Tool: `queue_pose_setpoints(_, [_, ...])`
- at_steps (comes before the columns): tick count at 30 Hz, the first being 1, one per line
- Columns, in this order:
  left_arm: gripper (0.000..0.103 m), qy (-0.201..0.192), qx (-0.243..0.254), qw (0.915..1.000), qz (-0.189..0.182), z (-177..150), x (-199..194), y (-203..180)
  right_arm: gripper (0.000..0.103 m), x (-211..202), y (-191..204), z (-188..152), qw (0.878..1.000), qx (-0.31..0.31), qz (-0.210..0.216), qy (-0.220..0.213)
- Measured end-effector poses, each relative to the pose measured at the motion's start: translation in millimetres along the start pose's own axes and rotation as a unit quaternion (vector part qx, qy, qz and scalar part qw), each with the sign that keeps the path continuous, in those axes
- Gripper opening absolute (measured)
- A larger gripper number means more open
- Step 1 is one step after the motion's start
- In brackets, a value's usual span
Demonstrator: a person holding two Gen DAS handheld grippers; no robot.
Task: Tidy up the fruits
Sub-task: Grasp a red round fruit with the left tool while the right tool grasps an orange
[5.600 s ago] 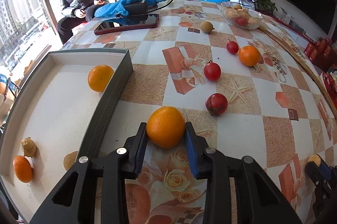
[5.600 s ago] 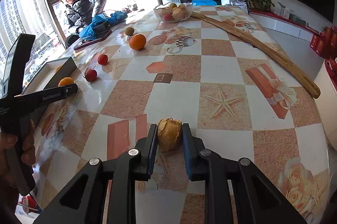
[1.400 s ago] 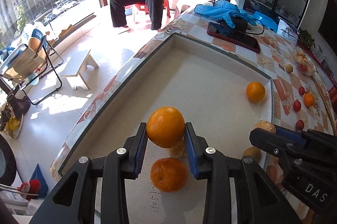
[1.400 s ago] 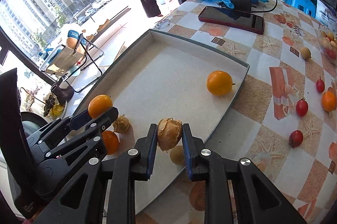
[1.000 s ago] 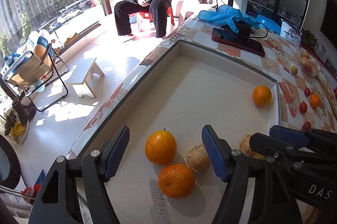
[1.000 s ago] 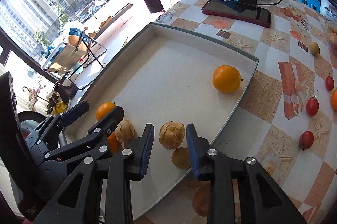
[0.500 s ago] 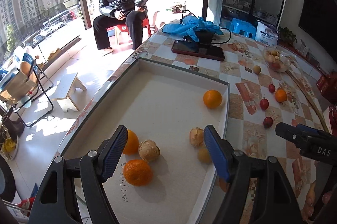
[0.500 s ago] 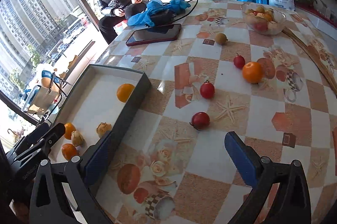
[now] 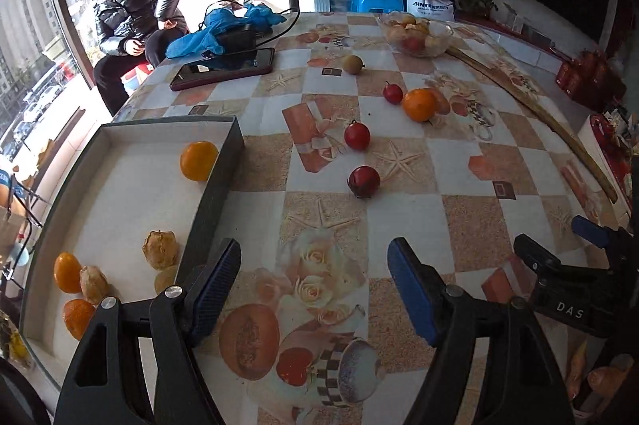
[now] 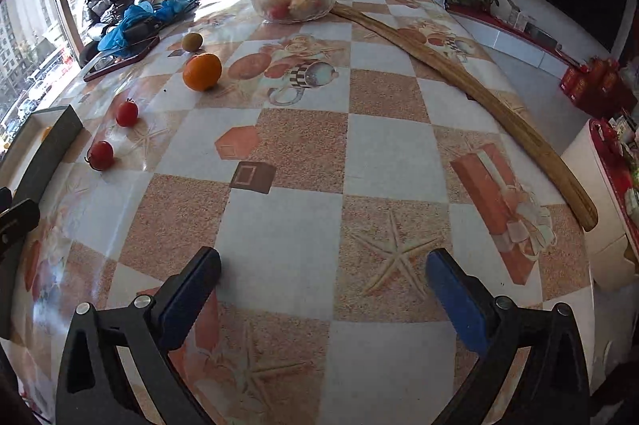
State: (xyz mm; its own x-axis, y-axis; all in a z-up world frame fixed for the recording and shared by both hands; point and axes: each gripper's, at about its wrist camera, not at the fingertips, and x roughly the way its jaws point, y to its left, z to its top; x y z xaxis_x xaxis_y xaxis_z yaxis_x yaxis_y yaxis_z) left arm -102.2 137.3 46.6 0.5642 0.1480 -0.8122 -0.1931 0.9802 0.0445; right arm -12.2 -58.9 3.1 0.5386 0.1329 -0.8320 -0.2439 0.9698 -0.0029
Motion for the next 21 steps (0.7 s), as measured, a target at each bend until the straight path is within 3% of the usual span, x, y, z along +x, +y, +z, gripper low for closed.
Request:
queue_pose_setpoints(9, [0.075, 0.010, 0.008, 0.9998, 0.016, 29.5, 46.7, -28.6, 0.103, 5.4, 0.7, 3.0, 1.000, 0.005, 0.002, -0.004])
queue_pose_setpoints(12, [0.064, 0.028, 0.002, 0.9995, 0.017, 34.1, 63.9, -32.1, 0.103, 5.5, 0.1, 3.0, 1.000, 0.006, 0.005, -0.005])
queue_pose_setpoints(15, [0.056, 0.022, -0.019, 0.9996, 0.006, 35.4, 65.9, -28.1, 0.103, 5.3, 0.0, 2.9, 1.000, 0.007, 0.006, -0.006])
queue_pose_setpoints(18, [0.026, 0.011, -0.011, 0.9998, 0.011, 31.0, 61.9, -28.8, 0.103, 5.5, 0.0, 3.4, 1.000, 0.008, 0.008, -0.007])
queue_pose_setpoints(21, [0.025, -0.002, -0.008, 0.9998, 0.019, 17.9, 54.0, -25.7, 0.103, 5.5, -0.2, 3.5, 1.000, 0.008, 0.007, -0.007])
